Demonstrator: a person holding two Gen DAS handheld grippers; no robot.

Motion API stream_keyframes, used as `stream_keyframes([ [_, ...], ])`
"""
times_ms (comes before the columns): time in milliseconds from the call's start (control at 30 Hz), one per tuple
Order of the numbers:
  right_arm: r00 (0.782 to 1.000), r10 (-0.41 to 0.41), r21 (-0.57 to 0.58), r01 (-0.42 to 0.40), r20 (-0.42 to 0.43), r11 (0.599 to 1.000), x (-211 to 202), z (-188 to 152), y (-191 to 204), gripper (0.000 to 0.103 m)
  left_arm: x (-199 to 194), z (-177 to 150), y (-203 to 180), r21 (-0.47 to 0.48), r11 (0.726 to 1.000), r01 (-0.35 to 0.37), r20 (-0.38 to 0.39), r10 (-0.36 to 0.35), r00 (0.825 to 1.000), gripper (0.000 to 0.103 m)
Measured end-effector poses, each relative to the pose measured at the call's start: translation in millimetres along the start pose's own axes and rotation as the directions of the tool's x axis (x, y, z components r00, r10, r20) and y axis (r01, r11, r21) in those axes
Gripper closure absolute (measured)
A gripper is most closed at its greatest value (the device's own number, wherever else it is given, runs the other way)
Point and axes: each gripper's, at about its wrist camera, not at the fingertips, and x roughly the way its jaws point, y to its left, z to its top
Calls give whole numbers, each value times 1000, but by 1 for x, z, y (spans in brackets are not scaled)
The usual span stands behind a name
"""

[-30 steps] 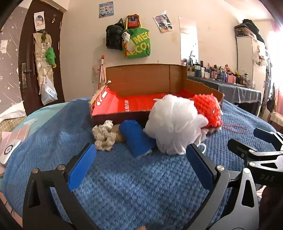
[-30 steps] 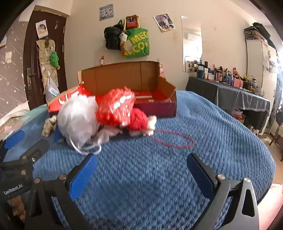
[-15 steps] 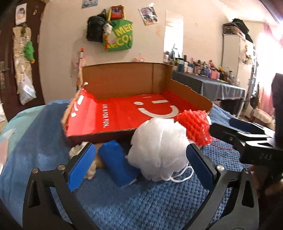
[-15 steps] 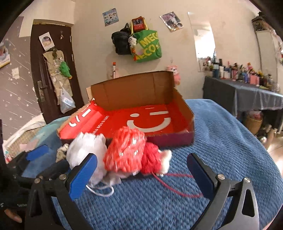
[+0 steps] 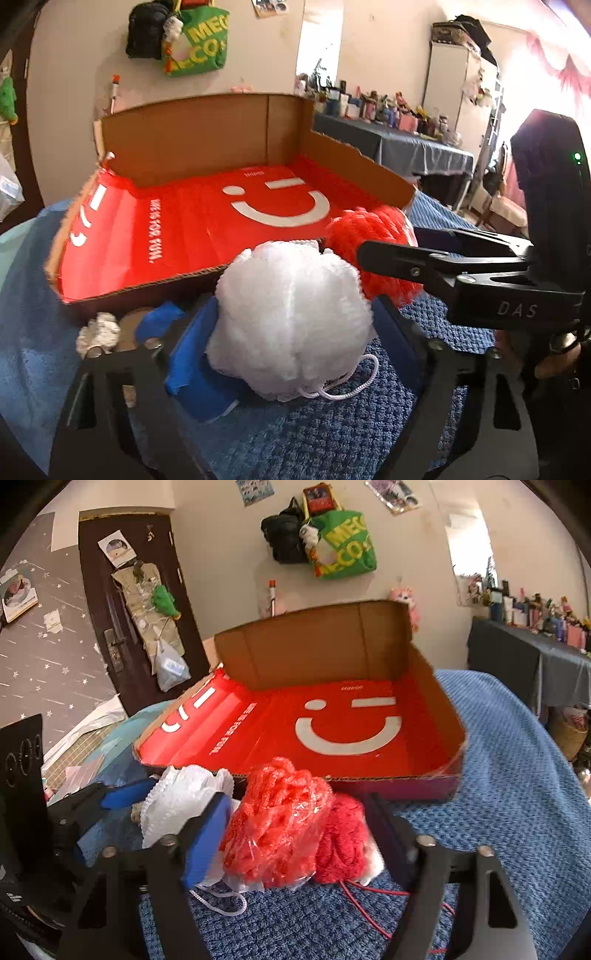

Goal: Organize soft objects
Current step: 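Grasp the white mesh puff with the left tool while the right tool grasps the red mesh puff, then carry both puffs into the red-lined box and open both tools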

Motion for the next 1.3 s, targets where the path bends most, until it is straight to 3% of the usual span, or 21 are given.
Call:
stream_keyframes([
  [67, 999, 39, 13, -38, -29, 999, 6, -1, -2, 46, 6, 2, -1, 2, 1000, 8, -10, -8, 1000, 34],
  [200, 997, 71, 26, -70, -39, 997, 10, -3, -5, 51, 7, 5, -1, 13, 1000, 15, -1, -15, 1000, 50],
  [400, 997, 79, 38, -79, -4, 996, 0, 1, -5, 53, -2, 7, -3, 38, 999, 7, 31, -8, 999, 59],
  [767, 996, 62, 28, -64, 68, 998, -27, 14, -1, 53, -35, 21, 6, 40, 999, -22, 120, 17, 993, 62],
  [1033, 996, 37, 14, -38, 75, 999, -31, 18, 2, 53, -47, 29, 13, 42, 998, -53, 164, 45, 985, 62],
  [1300, 994, 35, -57, -29, 106, 998, -16, 68, 3, 53, -38, 80, 37, 60, 996, -61, 193, 49, 980, 62],
])
